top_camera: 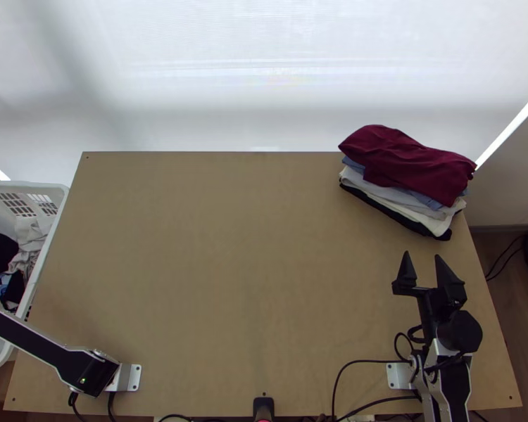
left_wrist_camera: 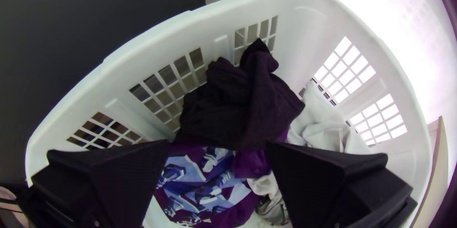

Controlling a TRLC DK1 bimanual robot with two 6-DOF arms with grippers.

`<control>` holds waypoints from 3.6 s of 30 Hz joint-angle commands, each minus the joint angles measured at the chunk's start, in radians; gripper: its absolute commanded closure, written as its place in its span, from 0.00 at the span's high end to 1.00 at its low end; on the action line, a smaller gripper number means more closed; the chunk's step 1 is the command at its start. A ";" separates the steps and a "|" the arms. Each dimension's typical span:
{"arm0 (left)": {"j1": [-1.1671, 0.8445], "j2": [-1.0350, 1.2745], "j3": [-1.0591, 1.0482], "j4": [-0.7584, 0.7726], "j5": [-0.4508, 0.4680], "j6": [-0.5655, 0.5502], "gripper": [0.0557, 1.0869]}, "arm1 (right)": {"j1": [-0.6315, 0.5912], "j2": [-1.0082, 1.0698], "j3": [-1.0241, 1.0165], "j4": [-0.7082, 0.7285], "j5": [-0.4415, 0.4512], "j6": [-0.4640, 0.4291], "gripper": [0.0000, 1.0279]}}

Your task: Fold the t-shirt

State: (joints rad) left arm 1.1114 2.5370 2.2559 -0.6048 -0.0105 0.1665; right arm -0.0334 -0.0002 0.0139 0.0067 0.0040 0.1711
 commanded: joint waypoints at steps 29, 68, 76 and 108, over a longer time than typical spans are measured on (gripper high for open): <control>-0.067 -0.130 0.027 0.163 0.010 -0.117 0.04 | -0.003 -0.003 -0.005 -0.016 0.008 -0.007 0.96; -0.078 -0.885 -0.045 0.353 0.099 -0.410 0.04 | -0.003 -0.003 -0.005 -0.016 0.008 -0.007 0.96; -0.352 -1.028 -0.122 0.224 0.098 -0.320 0.04 | -0.003 -0.003 -0.005 -0.017 0.008 -0.007 0.96; -1.880 -1.268 -1.065 0.290 -0.370 -0.354 0.04 | -0.003 -0.003 -0.005 -0.016 0.008 -0.007 0.96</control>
State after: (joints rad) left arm -0.7174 1.2400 1.2030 -0.3656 -0.3538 -0.1516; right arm -0.0334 -0.0002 0.0139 0.0063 0.0040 0.1711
